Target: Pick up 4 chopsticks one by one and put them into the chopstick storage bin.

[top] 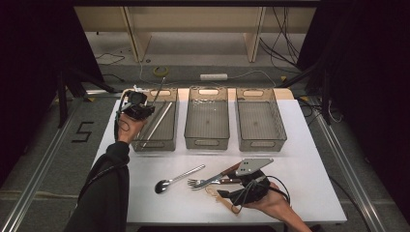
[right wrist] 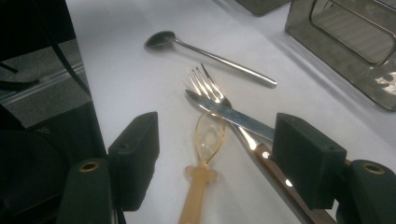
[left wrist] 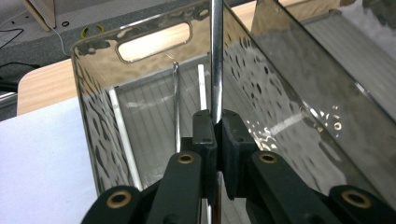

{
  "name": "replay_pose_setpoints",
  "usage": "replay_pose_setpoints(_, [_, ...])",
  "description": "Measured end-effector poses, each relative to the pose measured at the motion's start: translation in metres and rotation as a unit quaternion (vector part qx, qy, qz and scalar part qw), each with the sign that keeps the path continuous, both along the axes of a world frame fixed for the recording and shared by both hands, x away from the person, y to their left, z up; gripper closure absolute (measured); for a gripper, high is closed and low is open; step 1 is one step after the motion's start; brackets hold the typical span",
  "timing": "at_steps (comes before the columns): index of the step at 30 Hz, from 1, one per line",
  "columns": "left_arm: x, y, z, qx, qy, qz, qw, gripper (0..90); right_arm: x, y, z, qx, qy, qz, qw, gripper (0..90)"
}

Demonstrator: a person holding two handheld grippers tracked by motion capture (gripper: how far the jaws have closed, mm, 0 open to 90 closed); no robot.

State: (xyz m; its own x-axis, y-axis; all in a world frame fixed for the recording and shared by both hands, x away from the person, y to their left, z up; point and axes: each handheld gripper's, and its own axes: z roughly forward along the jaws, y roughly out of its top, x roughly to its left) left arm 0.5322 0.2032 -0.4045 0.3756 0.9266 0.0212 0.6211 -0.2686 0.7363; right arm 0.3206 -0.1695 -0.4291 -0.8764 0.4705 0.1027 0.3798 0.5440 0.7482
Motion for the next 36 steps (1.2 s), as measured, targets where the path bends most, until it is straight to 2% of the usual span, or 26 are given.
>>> replay_pose_setpoints(10, [0.000,-0.003,-0.014,0.012,0.014,-0.008,0.9998,84.3,0.000,0.000,0.000,-0.003,0.000,0.004,1.0000,33.2])
replay_pose_setpoints(14, [-0.002,-0.004,-0.017,0.009,0.015,-0.008,0.9998,83.2,-0.001,0.001,0.000,-0.004,0.002,0.003,1.0000,33.2])
replay_pose_setpoints(19, [-0.007,-0.005,-0.013,0.001,0.016,-0.010,0.9998,71.7,-0.001,0.001,-0.001,-0.006,0.003,0.002,1.0000,33.1])
replay_pose_setpoints(21, [-0.011,-0.004,-0.009,-0.011,0.020,-0.012,0.9997,66.2,-0.001,0.001,-0.001,-0.007,0.004,0.002,1.0000,33.1])
replay_pose_setpoints(24, [-0.021,-0.006,-0.002,-0.031,0.027,-0.020,0.9989,55.8,-0.001,0.002,-0.002,-0.009,0.004,0.003,0.9999,33.1])
replay_pose_setpoints(29, [-0.051,-0.014,0.009,-0.050,0.021,-0.044,0.9975,41.8,-0.001,0.002,-0.003,-0.016,0.006,0.001,0.9999,33.0])
replay_pose_setpoints(32, [-0.065,-0.019,0.014,-0.038,0.028,-0.068,0.9965,36.2,-0.001,0.002,-0.004,-0.015,0.010,-0.003,0.9998,33.0])
replay_pose_setpoints(36, [-0.084,-0.024,0.020,-0.041,0.029,-0.095,0.9942,31.0,-0.002,0.002,-0.004,-0.016,0.009,-0.007,0.9998,33.0])
